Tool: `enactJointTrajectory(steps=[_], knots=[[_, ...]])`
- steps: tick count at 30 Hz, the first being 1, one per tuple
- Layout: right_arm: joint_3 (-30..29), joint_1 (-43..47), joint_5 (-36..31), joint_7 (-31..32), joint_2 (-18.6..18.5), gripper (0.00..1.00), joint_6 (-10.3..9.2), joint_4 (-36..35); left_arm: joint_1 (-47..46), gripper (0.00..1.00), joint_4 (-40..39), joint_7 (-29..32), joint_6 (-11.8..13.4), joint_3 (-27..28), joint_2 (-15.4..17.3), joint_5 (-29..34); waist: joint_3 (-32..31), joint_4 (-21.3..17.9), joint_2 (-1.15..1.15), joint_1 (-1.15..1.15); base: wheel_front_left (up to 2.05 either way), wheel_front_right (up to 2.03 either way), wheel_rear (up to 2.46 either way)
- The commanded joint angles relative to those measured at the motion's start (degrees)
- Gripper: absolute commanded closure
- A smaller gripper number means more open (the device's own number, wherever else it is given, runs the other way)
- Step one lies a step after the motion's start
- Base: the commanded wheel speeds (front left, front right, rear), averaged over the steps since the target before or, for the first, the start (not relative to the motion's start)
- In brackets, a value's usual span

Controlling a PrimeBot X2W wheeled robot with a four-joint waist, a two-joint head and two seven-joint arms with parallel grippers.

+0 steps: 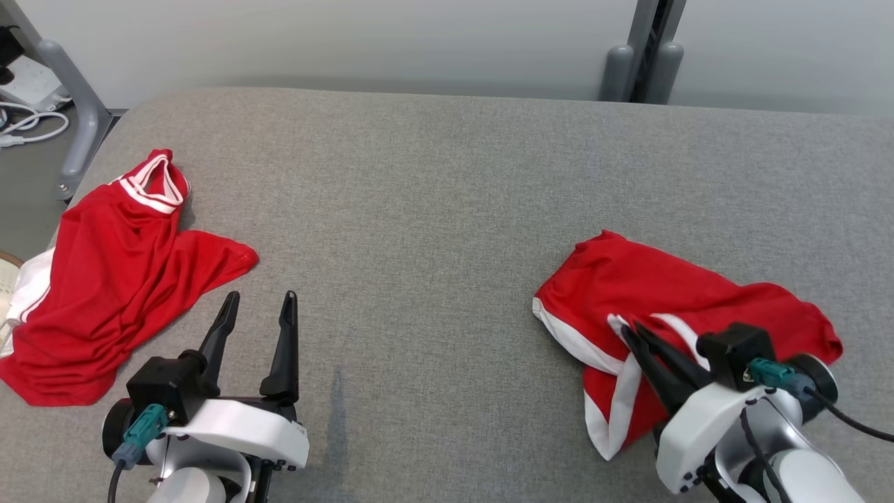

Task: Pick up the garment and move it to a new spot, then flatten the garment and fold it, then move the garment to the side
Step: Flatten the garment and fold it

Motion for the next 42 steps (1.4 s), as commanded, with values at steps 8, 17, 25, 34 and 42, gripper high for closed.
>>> enactJointTrajectory(steps=[8, 17, 25, 34, 42], knots=[[4.47, -6.23, 2.05, -2.1, 1.75, 1.0, -0.02, -7.47, -1.01, 0.0, 0.57, -0.6, -0.22, 0.41, 0.51, -0.39, -0.43, -1.49, 0.0, 0.0, 0.0, 0.0, 0.0], [-1.1, -9.12, 4.04, -4.55, 3.61, 1.0, -0.02, -12.36, -0.63, 0.0, -0.49, -0.08, 0.52, 0.67, 1.55, -0.34, -0.46, -4.59, 0.0, 0.0, 0.0, 0.0, 0.0], [-16.94, 1.63, 3.59, -3.5, 4.59, 1.0, -0.02, -9.17, -0.38, 0.0, -1.26, 0.48, 0.65, 0.31, 1.81, -0.46, 0.46, -7.97, 0.0, 0.0, 0.0, 0.0, 0.0], [-23.29, 2.08, 4.26, -7.77, 5.46, 1.0, 0.0, 6.82, -2.05, 0.0, -1.79, 1.42, 0.36, -0.25, 2.55, 0.17, 1.1, -10.0, 0.0, 0.0, 0.0, 0.0, 0.0], [-22.33, -0.94, 5.62, -13.2, 5.72, 1.0, -0.01, 16.47, -2.05, 0.0, -2.12, 1.69, 0.61, -0.4, 3.0, 0.11, 1.46, -9.77, 0.0, 0.0, 0.0, 0.0, 0.0]])
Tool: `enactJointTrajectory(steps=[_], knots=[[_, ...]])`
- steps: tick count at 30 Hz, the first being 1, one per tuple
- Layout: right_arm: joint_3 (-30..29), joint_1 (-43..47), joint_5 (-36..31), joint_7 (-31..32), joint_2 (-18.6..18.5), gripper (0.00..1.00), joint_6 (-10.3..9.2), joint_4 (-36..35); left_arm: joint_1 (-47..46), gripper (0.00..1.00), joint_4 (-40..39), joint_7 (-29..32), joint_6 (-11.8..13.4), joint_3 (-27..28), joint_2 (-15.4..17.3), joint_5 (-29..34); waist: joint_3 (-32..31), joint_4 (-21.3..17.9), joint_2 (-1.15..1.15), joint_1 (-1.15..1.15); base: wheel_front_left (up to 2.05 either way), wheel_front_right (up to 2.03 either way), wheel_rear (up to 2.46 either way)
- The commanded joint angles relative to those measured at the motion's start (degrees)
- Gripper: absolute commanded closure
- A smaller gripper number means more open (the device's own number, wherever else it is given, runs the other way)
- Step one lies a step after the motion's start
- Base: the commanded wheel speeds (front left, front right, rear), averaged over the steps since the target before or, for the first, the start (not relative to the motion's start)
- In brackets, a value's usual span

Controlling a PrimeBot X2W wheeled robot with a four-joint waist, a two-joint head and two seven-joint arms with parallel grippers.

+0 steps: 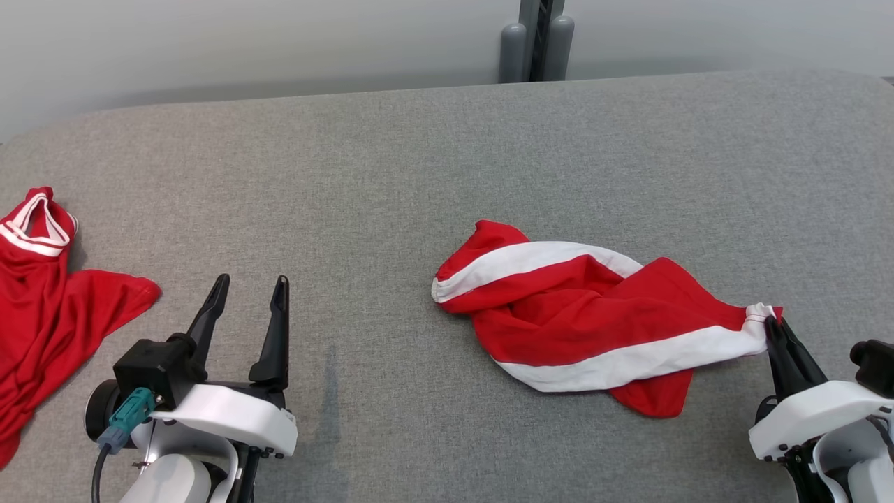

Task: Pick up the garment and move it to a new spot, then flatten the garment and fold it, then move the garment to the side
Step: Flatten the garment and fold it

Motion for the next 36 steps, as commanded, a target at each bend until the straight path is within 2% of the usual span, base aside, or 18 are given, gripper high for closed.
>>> enactJointTrajectory(steps=[1, 4, 5, 6, 7, 13, 19, 29, 36], knots=[[0.29, -1.19, 0.51, -1.33, -0.61, 1.0, 0.0, 1.45, -0.4, 0.0, -0.31, 0.05, 0.19, 0.07, 0.39, 0.28, 0.12, 0.16, 0.0, 0.0, 0.0, 0.0, 0.0], [0.74, -1.78, 0.95, -2.03, -0.8, 1.0, 0.0, 2.6, -0.41, 0.0, -0.45, 0.14, 0.24, 0.04, 0.52, 0.28, 0.25, 0.28, 0.0, 0.0, 0.0, 0.0, 0.0], [0.84, -2.12, 1.05, -2.59, -0.99, 0.69, 0.0, 3.01, -0.43, 0.0, -0.51, 0.15, 0.3, 0.05, 0.57, 0.29, 0.32, 0.32, 0.0, 0.0, 0.0, 0.0, 0.0], [0.87, -2.3, 0.77, -3.01, -1.41, 0.59, 0.0, 3.59, -0.46, 0.0, -0.56, 0.13, 0.34, 0.04, 0.6, 0.28, 0.36, 0.37, 0.0, 0.0, 0.0, 0.0, 0.0], [0.89, -2.36, 0.88, -3.34, -1.47, 0.0, 0.0, 4.02, -0.45, 0.0, -0.59, 0.09, 0.29, 0.06, 0.64, 0.25, 0.33, 0.4, 0.0, 0.0, 0.0, 0.0, 0.0], [-2.16, -0.96, -0.56, -5.61, -2.54, 0.0, 0.0, 3.62, 0.43, 0.0, -0.62, -0.3, 0.77, 0.28, 0.79, -0.13, -0.32, 0.36, 0.0, 0.0, 0.0, 0.0, 0.0], [-2.77, 0.23, -4.71, -6.84, -1.7, 0.0, 0.0, -4.46, 1.53, 0.0, -0.56, -0.65, 1.3, 0.65, 0.93, -0.53, -1.91, -0.19, 0.0, 0.0, 0.0, 0.0, 0.0], [1.94, 4.95, -8.83, -0.88, 0.37, 0.0, 0.0, -20.95, 4.37, 0.0, -1.15, -0.38, 2.2, -0.03, 0.67, -1.07, -5.52, -0.02, 0.0, 0.0, 0.0, 0.0, 0.0], [1.64, 7.56, -8.99, 1.54, 1.19, 0.0, 0.0, -24.72, 4.74, 0.0, -1.54, -0.1, 2.26, -0.91, 0.41, -0.88, -5.78, 0.05, 0.0, 0.0, 0.0, 0.0, 0.0]])
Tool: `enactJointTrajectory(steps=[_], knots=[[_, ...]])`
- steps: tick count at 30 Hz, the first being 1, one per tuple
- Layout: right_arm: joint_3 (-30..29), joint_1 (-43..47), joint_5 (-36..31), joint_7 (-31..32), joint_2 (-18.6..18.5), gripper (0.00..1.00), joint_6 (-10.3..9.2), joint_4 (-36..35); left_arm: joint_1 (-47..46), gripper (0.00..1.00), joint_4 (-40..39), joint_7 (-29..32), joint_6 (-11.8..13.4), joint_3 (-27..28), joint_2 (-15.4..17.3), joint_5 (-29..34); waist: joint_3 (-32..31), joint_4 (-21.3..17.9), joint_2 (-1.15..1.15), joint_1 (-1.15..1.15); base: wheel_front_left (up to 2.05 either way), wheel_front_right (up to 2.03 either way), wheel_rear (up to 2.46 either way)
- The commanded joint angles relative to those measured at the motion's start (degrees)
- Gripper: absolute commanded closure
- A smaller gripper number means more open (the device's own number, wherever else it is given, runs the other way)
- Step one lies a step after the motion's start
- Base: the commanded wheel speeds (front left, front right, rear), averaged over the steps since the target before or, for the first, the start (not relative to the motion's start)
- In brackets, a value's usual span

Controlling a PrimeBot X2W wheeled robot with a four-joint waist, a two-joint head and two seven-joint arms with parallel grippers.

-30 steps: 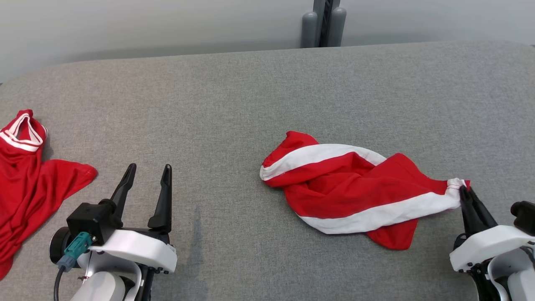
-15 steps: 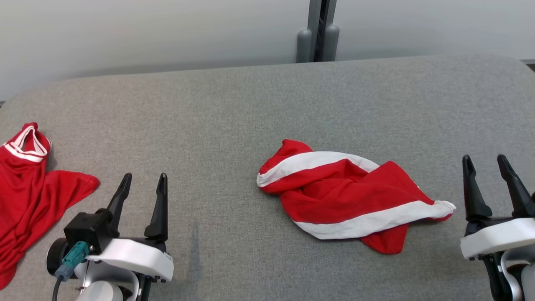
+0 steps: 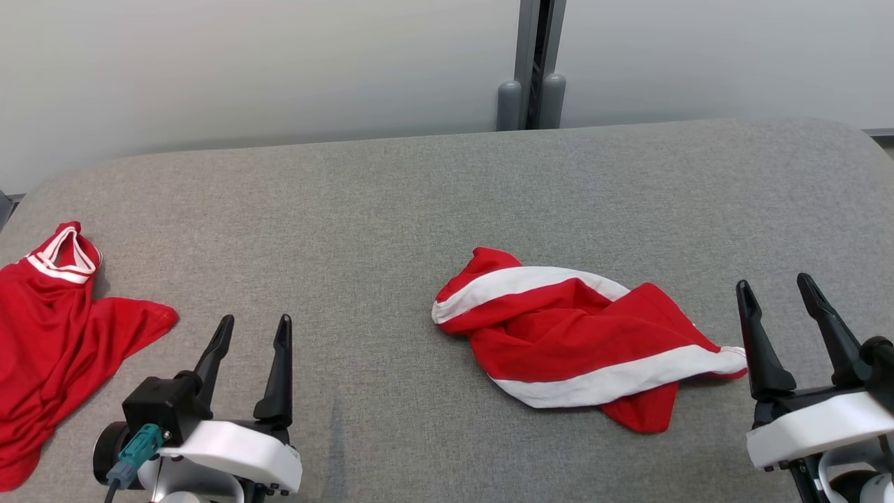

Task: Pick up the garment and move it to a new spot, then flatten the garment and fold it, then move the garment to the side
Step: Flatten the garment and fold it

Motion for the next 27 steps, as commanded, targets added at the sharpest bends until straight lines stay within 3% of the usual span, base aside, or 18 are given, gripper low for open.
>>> enactJointTrajectory(steps=[1, 4, 12, 21, 27], knots=[[-0.12, 0.49, 0.01, 0.46, 0.05, 0.0, 0.0, -0.64, -0.28, 0.0, -0.15, 0.25, -0.12, -0.16, 0.17, 0.31, 0.13, -0.02, 0.0, 0.0, 0.0, 0.0, 0.0], [-0.12, 0.56, 0.24, 0.9, 0.23, 0.0, 0.0, -1.28, -1.47, 0.0, -0.34, 0.35, -0.69, -0.67, -0.07, 0.21, 0.5, -0.16, 0.0, 0.0, 0.0, 0.0, 0.0], [1.06, -0.83, 0.41, 1.32, 0.15, 0.0, 0.0, -1.73, -4.5, 0.0, 0.17, 5.79, -6.12, -4.2, -1.72, -3.74, 2.77, -1.91, 0.0, 0.0, 0.0, 0.0, 0.0], [3.62, -3.06, 1.15, 0.27, 0.76, 0.0, 0.0, -0.8, -9.28, 0.0, 6.37, 17.29, -14.15, -11.55, -4.78, -8.83, 7.75, -6.7, 0.0, 0.0, 0.0, 0.0, 0.0], [4.87, -5.15, 1.76, -0.59, 0.81, 0.0, 0.0, 0.19, -14.32, 0.0, 13.36, 17.95, -18.91, -11.93, -5.93, -10.2, 11.39, -10.0, 0.0, 0.0, 0.0, 0.0, 0.0]])
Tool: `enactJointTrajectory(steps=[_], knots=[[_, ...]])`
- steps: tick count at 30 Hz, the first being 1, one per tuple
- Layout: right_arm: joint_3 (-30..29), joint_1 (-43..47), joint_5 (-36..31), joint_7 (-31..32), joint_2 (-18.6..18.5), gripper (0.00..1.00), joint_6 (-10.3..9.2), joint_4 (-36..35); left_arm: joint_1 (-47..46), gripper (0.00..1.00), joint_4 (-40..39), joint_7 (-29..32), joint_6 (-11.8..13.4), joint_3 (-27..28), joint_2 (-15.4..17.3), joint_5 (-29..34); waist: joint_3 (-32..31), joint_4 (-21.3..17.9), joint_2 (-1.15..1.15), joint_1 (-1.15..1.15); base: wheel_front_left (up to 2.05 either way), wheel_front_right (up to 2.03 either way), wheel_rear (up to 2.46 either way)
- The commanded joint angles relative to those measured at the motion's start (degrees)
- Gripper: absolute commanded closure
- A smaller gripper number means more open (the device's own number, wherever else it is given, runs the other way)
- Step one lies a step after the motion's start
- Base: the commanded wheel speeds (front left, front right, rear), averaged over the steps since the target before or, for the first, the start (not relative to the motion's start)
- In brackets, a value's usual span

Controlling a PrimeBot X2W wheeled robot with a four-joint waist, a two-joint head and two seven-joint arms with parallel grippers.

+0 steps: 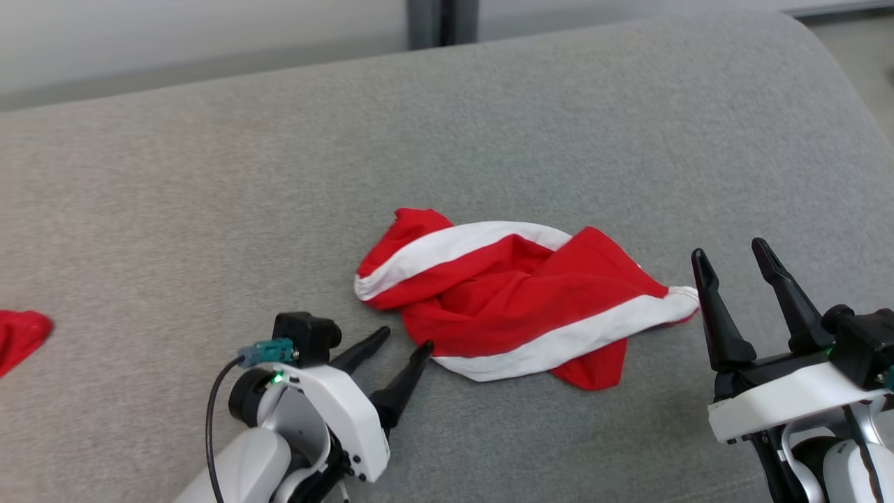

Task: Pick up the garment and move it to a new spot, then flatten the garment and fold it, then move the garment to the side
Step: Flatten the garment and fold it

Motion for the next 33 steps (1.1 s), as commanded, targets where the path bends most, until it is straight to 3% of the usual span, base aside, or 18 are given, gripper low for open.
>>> enactJointTrajectory(steps=[1, 5, 6, 7, 8, 11, 16, 20, 28, 29, 33], knots=[[-0.12, -0.67, 0.31, -0.6, -0.18, 0.0, 0.0, 0.33, -1.4, 0.0, 0.82, -0.35, -0.49, 0.08, 0.15, 0.55, 1.8, -1.75, 0.0, 0.0, 0.0, 0.0, 0.0], [-0.24, -1.09, 0.46, -1.22, -0.09, 0.0, 0.0, 1.0, -3.95, 0.0, 4.45, -1.8, -2.26, 0.12, -0.13, 0.69, 2.8, -2.62, 0.0, 0.0, 0.0, 0.0, 0.0], [-0.28, -1.1, 0.37, -1.26, -0.04, 0.0, 0.0, 1.18, -4.3, 0.05, 4.88, -2.31, -2.69, 0.21, -0.37, 0.24, 2.9, -2.69, 0.0, 0.0, 0.0, 0.0, 0.0], [-0.33, -1.15, 0.31, -1.31, 0.0, 0.0, 0.0, 1.34, -4.7, 0.83, 5.27, -2.68, -3.04, 0.24, -0.31, 0.28, 2.97, -2.75, 0.0, 0.0, 0.0, 0.0, 0.0], [-0.41, -1.19, 0.3, -1.47, 0.03, 0.0, 0.0, 1.52, -4.89, 1.0, 5.63, -2.8, -3.35, 0.07, -0.17, 0.24, 2.96, -2.77, 0.0, 0.0, 0.0, 0.0, 0.0], [-0.73, -1.29, 0.33, -1.7, 0.14, 0.0, 0.0, 1.91, -5.16, 1.0, 5.18, -3.98, -3.92, 0.17, 0.07, 0.29, 2.77, -2.56, 0.0, 0.0, 0.0, 0.0, 0.0], [-1.52, -0.55, 0.44, -1.42, 0.29, 0.0, 0.0, 2.52, -2.64, 1.0, 0.46, -5.07, -2.09, 0.51, 1.45, 1.19, 1.6, -1.02, 0.0, 0.0, 0.0, 0.0, 0.0], [-2.51, 0.21, 0.65, -1.18, 0.41, 0.0, 0.0, 2.91, 0.44, 1.0, -7.35, -4.56, 1.31, 0.86, 3.5, 2.05, 0.49, 1.26, 0.0, 0.0, 0.0, 0.0, 0.0], [-4.69, 1.06, 0.16, -0.56, 0.61, 0.0, 0.0, 2.79, 10.91, 1.0, -23.84, -3.22, 10.74, 3.23, 6.88, 1.17, -1.34, 5.9, 0.0, 0.0, 0.0, 0.0, 0.0], [-4.69, 1.06, 0.16, -0.56, 0.61, 0.0, 0.0, 2.79, 10.91, 1.0, -23.84, -3.22, 10.74, 3.23, 6.88, 1.17, -1.34, 5.9, 0.0, 0.0, 0.0, 0.0, 0.0], [-5.81, 1.37, -0.06, 0.02, 0.74, 0.0, 0.0, 2.35, 15.15, 1.0, -29.95, -3.39, 14.83, 4.71, 8.12, 1.45, -1.5, 7.56, 0.0, 0.0, 0.0, 0.0, 0.0]])
